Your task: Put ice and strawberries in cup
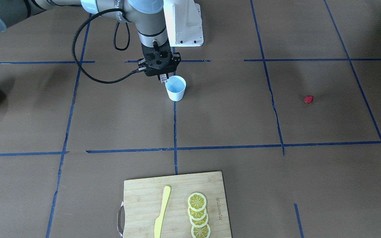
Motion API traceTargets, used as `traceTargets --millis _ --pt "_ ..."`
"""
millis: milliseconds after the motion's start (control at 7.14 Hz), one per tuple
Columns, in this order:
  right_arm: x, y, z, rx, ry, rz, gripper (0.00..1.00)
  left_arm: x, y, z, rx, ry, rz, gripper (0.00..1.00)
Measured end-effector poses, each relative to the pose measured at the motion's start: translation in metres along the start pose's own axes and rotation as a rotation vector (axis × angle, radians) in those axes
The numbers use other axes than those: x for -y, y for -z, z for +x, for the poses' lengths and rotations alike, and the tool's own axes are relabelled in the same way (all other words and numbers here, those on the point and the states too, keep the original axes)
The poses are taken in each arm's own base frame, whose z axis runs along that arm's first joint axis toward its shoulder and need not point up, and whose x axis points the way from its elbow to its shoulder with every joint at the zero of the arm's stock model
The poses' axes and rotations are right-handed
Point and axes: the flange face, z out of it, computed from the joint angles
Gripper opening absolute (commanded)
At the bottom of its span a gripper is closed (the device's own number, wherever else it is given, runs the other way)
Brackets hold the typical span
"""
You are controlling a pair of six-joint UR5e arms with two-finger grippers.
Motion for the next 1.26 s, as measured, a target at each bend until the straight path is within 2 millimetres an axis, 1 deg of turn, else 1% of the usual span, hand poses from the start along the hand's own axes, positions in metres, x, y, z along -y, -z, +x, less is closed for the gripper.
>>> traceTargets --millis 280,420,840,980,1120,1260 --pt "-0.008 -0.014 -0.018 -0.012 0.002 -0.012 0.02 0.000 -0.001 -0.001 0.001 0.001 -0.001 1.00" --pt "-0.008 -0.017 -0.024 -0.014 -0.001 -0.015 0.02 0.000 -0.001 -0.001 0.001 0.001 -0.001 1.00" --pt "0.001 -0.022 -0.044 -0.028 -0.005 -0.009 0.04 0.000 0.000 0.000 0.001 0.001 -0.001 1.00" --pt "0.002 -0.024 -0.046 -0.032 -0.004 -0.009 0.09 0.000 0.000 0.000 0.001 0.001 -0.001 1.00" --pt "0.002 -0.026 -0.045 -0.036 -0.004 -0.010 0.19 0.000 0.000 0.000 0.001 0.001 -0.001 1.00" --pt "0.002 -0.027 -0.045 -0.037 -0.004 -0.011 0.31 0.000 0.000 0.000 0.001 0.001 -0.001 1.00"
